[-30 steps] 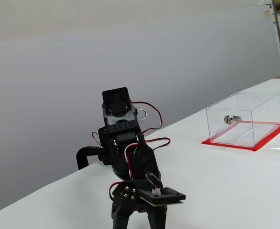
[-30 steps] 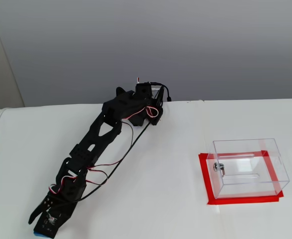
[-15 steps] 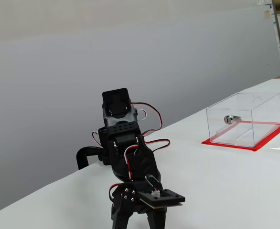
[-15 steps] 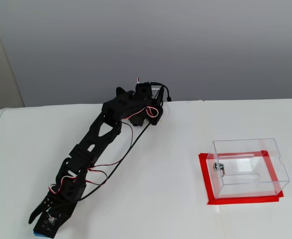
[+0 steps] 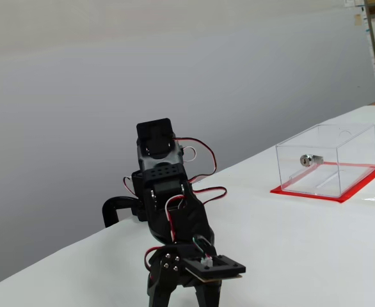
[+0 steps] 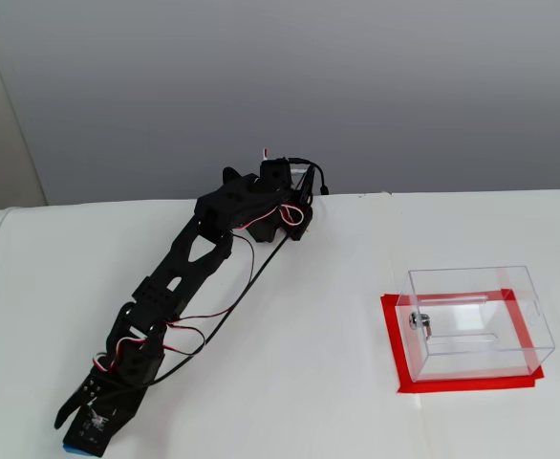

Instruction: Pick the blue lego brick and place it into the transparent box

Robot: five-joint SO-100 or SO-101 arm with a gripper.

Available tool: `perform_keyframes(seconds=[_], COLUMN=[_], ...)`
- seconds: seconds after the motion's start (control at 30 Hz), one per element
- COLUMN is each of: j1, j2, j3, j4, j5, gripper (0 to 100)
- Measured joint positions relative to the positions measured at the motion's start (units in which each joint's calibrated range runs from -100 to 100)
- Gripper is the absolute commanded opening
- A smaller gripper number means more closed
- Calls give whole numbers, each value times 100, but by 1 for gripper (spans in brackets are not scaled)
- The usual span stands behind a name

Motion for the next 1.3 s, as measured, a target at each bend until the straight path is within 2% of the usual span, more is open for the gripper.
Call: perform_keyframes(seconds=[0.37,0.53,0.6,1.07,1.3], j1=[0,0,11,43,43], j2=[0,0,0,0,-211], j3=[0,0,0,0,0], j4=[51,51,51,51,497], j5=[0,0,0,0,5], gripper=[26,11,8,8,8])
